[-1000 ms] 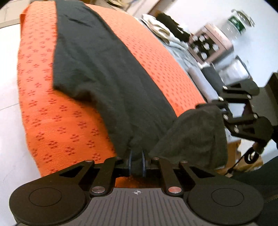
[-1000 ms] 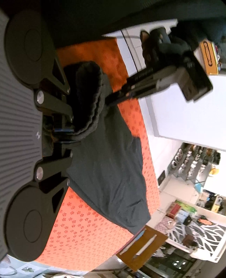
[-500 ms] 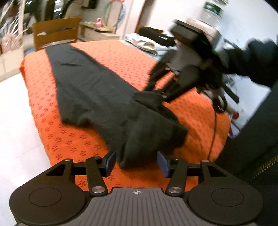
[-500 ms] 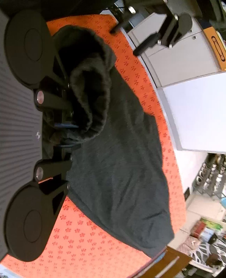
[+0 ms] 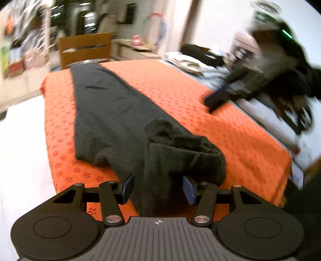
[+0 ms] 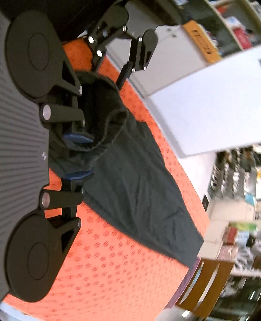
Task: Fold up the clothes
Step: 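Release the folded waistband onto the pants with the right tool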
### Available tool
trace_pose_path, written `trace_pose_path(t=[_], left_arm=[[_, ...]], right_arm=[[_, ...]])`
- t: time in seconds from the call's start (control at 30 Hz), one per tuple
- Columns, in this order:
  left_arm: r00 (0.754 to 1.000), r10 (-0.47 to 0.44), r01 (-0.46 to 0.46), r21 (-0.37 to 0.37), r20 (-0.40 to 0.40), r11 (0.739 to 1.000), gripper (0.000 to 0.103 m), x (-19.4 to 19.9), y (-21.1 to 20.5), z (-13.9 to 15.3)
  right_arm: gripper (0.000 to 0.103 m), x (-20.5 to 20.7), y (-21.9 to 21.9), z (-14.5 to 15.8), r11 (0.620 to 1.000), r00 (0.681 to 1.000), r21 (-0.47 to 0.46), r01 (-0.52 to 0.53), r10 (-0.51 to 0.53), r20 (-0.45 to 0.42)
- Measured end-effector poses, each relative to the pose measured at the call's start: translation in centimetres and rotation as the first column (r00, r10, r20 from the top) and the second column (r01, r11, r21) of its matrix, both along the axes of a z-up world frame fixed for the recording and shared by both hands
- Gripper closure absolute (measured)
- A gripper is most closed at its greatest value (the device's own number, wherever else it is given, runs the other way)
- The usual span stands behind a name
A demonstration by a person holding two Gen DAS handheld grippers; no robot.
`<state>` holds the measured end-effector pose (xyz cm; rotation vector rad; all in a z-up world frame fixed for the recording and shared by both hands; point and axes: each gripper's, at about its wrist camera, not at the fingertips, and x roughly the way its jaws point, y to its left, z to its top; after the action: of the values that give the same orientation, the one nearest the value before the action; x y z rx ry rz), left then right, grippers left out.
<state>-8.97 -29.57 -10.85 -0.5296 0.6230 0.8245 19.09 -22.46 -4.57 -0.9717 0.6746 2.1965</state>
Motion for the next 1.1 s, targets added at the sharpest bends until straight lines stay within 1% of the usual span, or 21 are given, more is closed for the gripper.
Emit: trace_pose_path(t=[0.1,0.17,0.2,0.27,0.37,0.47,0.5,0.53,0.57,0.6,0.67,0.77,0.83,0.87,0.9,0.93,0.97,1.0,1.03,1.1], left_arm=[[0.994,0.111,-0.111,-0.042,0.010,0.993,0.048,-0.4,1.2,-0.4],[0.983,0.185,-0.183,-0.071,0.012,0.980,0.048,-0.7,2.0,-0.6],[0.977,0.212,-0.211,-0.080,0.011,0.974,0.048,-0.7,2.3,-0.7],[0.970,0.243,-0.242,-0.080,0.005,0.967,0.048,-0.5,2.6,-0.6],[0.963,0.270,-0.271,-0.071,-0.019,0.960,0.048,0.1,2.8,-0.6],[0.956,0.290,-0.293,-0.057,-0.045,0.954,0.048,0.9,2.6,-0.6],[0.953,0.297,-0.300,-0.053,-0.055,0.953,0.048,1.1,2.6,-0.6],[0.951,0.302,-0.305,-0.050,-0.067,0.951,0.048,1.3,2.6,-0.7],[0.949,0.306,-0.310,-0.048,-0.076,0.950,0.048,1.4,2.7,-0.9],[0.947,0.309,-0.314,-0.048,-0.084,0.948,0.048,1.5,2.7,-1.0],[0.943,0.321,-0.327,-0.056,-0.090,0.943,0.048,1.6,2.8,-1.4],[0.934,0.352,-0.356,-0.076,-0.063,0.931,0.048,0.9,2.5,-1.4],[0.935,0.353,-0.355,-0.055,-0.046,0.933,0.048,0.6,1.9,-0.6],[0.938,0.345,-0.346,-0.038,-0.037,0.937,0.048,0.5,1.6,0.0],[0.944,0.330,-0.330,-0.019,-0.027,0.944,0.049,0.5,1.3,0.6],[0.951,0.308,-0.308,-0.007,-0.019,0.951,0.054,0.5,1.1,1.2],[0.961,0.275,-0.275,-0.002,-0.011,0.962,0.060,0.8,0.9,1.6],[0.970,0.241,-0.241,0.003,-0.004,0.970,0.068,1.0,0.8,2.1],[0.978,0.208,-0.208,0.008,-0.003,0.978,0.074,1.2,0.8,2.4],[0.988,0.156,-0.156,0.004,-0.016,0.988,0.081,2.0,1.1,2.3]], right_arm=[[0.066,0.7,-1.7,-0.5,1.000,1.000,-0.014,0.013,-0.013,-0.008],[0.065,0.5,-2.6,-1.1,1.000,1.000,-0.016,0.001,-0.001,0.000],[0.063,0.3,-3.0,-1.5,1.000,1.000,-0.012,-0.005,0.005,0.010],[0.062,-0.4,-3.3,-2.5,1.000,1.000,-0.003,-0.012,0.012,0.028],[0.060,-1.0,-3.1,-3.7,1.000,0.999,0.014,0.007,-0.007,0.038],[0.060,-1.3,-2.3,-4.8,0.999,0.999,0.009,0.042,-0.042,0.015],[0.061,-1.4,-2.0,-5.1,0.999,0.999,0.004,0.048,-0.048,0.001],[0.065,-1.4,-1.8,-5.4,0.998,0.998,0.003,0.056,-0.056,-0.003],[0.082,-1.4,-1.5,-5.7,0.998,0.998,0.004,0.066,-0.066,-0.002],[0.092,-1.5,-1.3,-6.0,0.997,0.997,0.006,0.075,-0.075,0.000],[0.092,-1.2,-1.0,-6.2,0.993,0.994,0.020,0.112,-0.112,0.001],[0.091,-0.5,-0.7,-6.3,0.983,0.984,0.049,0.175,-0.176,0.004],[0.090,0.0,-0.6,-6.2,0.975,0.977,0.063,0.213,-0.213,-0.003],[0.089,0.3,-0.7,-6.1,0.971,0.973,0.072,0.229,-0.229,-0.008],[0.084,0.5,-0.8,-5.9,0.968,0.972,0.081,0.236,-0.236,-0.011],[0.081,0.7,-1.0,-5.7,0.967,0.971,0.091,0.240,-0.239,-0.014],[0.072,0.7,-1.2,-5.3,0.966,0.971,0.100,0.239,-0.238,-0.016],[0.061,0.6,-1.5,-5.0,0.967,0.973,0.106,0.232,-0.232,-0.017],[0.058,0.4,-1.7,-4.7,0.968,0.975,0.110,0.224,-0.223,-0.019],[0.048,-0.2,-2.1,-4.2,0.974,0.981,0.118,0.196,-0.194,-0.025]])
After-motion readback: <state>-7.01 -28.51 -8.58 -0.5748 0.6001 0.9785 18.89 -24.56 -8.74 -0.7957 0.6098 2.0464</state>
